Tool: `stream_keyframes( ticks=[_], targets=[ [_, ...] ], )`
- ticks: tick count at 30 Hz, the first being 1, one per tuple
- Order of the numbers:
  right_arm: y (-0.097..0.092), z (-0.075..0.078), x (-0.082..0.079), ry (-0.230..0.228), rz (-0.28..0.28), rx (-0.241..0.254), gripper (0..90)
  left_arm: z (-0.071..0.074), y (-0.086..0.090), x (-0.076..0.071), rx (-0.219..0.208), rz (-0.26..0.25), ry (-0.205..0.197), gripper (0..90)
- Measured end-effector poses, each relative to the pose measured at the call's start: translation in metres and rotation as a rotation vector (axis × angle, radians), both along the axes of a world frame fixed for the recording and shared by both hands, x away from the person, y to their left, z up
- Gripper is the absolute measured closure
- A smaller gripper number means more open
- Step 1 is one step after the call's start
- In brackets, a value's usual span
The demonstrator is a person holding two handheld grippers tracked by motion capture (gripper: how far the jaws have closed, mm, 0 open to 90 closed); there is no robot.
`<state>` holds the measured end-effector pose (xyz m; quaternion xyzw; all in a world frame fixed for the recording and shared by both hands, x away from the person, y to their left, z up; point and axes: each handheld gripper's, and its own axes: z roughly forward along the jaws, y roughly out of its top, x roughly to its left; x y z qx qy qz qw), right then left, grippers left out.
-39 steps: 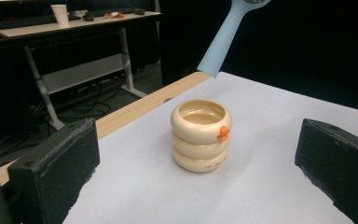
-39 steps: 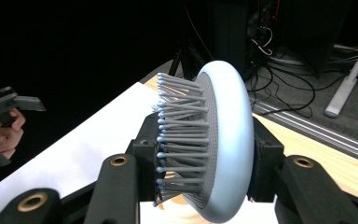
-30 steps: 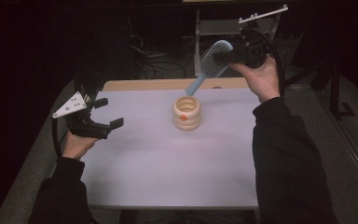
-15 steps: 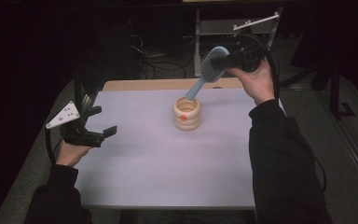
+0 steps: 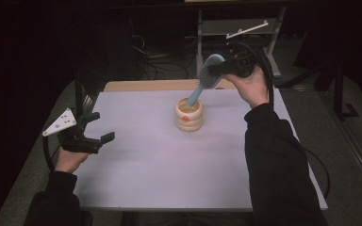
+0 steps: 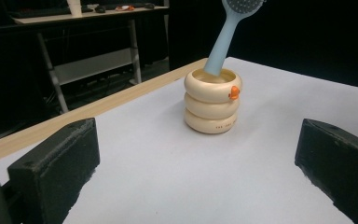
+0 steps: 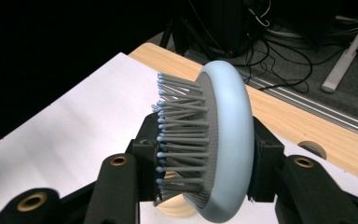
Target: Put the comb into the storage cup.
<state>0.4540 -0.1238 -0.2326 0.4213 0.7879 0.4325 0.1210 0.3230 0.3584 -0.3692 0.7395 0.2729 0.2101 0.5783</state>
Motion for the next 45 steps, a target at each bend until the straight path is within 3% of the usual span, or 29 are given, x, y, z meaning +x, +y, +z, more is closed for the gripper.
stream_keyframes(
  ticks=[8, 22, 33, 45],
  targets=[
    [0.01, -0.009, 0.005, 0.018, 0.012, -0.015, 55.2, -0.009, 0.003, -0.003, -0.005, -0.001, 0.014, 0.0],
    [0.021, -0.042, 0.018, 0.068, 0.012, -0.021, 55.1, -0.018, 0.009, -0.006, -0.009, 0.011, 0.023, 0.0],
    [0.024, -0.052, 0.022, 0.082, 0.011, -0.029, 55.0, -0.029, 0.016, -0.006, -0.037, 0.022, 0.03, 0.0],
    [0.028, -0.07, 0.026, 0.104, 0.019, -0.028, 54.8, -0.039, 0.018, -0.008, -0.027, 0.043, 0.037, 0.0]
  ],
)
